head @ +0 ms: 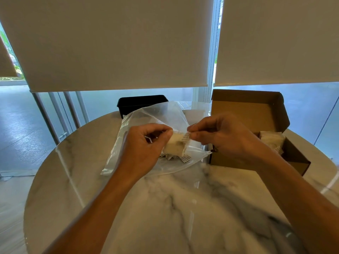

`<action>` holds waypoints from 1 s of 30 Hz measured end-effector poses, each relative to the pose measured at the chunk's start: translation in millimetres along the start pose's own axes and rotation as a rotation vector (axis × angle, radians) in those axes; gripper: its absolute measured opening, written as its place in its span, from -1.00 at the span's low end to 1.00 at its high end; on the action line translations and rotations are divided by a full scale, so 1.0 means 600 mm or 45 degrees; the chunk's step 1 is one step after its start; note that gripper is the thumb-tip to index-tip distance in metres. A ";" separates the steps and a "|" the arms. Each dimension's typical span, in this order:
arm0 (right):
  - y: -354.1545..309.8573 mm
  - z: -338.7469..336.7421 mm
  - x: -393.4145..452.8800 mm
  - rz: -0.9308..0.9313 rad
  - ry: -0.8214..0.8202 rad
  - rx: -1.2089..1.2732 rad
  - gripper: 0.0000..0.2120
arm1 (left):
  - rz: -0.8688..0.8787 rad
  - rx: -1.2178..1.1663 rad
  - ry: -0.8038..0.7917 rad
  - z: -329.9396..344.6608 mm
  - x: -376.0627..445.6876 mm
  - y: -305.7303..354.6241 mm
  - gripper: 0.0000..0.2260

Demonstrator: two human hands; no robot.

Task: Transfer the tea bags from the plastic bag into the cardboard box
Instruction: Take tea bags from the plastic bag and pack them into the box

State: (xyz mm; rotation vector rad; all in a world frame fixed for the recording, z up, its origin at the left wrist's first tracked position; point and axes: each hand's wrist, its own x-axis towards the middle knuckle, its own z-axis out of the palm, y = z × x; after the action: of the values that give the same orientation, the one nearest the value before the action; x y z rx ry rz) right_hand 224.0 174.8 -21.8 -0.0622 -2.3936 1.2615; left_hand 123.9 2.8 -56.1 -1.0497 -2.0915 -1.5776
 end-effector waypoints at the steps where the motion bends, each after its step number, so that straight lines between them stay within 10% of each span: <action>1: 0.000 0.005 0.000 0.006 -0.009 0.002 -0.89 | 0.006 -0.016 -0.017 0.002 -0.001 0.001 -0.93; 16: 0.030 -0.103 -0.003 0.150 0.293 -0.431 -0.85 | 0.077 0.465 -0.434 -0.015 -0.001 -0.018 -0.86; 30: 0.146 -0.236 -0.034 0.734 0.362 -0.833 -0.89 | 0.161 0.427 -0.405 -0.013 0.006 -0.026 -0.75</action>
State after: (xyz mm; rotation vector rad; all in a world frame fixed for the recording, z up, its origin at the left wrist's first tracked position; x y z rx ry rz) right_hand 284.3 331.2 -28.7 -1.1061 -2.4954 0.5439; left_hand 109.2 -4.9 -62.0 -1.3422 -2.3307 -1.0051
